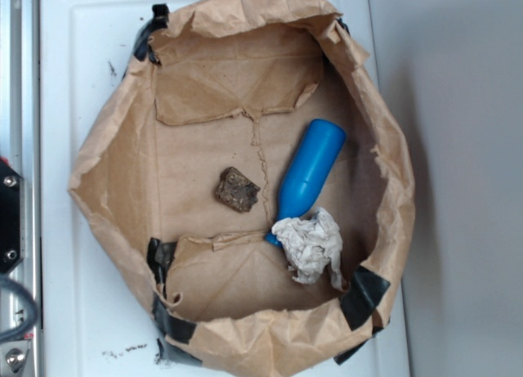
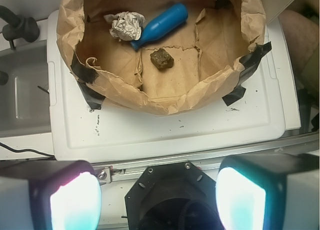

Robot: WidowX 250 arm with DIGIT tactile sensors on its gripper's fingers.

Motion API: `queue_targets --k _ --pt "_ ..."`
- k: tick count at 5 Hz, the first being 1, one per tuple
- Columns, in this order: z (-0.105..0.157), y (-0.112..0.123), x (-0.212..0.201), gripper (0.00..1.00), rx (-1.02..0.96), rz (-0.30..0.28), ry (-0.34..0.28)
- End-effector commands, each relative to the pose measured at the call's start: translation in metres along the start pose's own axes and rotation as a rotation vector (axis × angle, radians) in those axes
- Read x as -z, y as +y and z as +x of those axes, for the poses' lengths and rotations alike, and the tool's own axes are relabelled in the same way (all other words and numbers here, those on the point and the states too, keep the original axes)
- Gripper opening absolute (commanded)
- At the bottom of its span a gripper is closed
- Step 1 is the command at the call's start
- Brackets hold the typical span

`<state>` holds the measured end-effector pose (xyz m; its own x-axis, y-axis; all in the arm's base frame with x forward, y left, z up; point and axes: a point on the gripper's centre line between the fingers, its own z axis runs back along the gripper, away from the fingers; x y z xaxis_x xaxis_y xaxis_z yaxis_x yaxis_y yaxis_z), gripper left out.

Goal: Grab the rock.

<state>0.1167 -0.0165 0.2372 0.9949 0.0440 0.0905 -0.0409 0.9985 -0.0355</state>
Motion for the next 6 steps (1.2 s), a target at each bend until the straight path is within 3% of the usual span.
queue_targets --k 1,3,4,6 --pt "0.000 0.000 0.000 1.00 0.000 0.000 0.000" --pt "0.093 0.017 0.020 1.00 0.030 -0.003 -0.033" --pt "0.132 0.017 0.030 1.00 0.058 0.024 -0.114" --pt "0.132 0.017 0.030 1.00 0.058 0.024 -0.114"
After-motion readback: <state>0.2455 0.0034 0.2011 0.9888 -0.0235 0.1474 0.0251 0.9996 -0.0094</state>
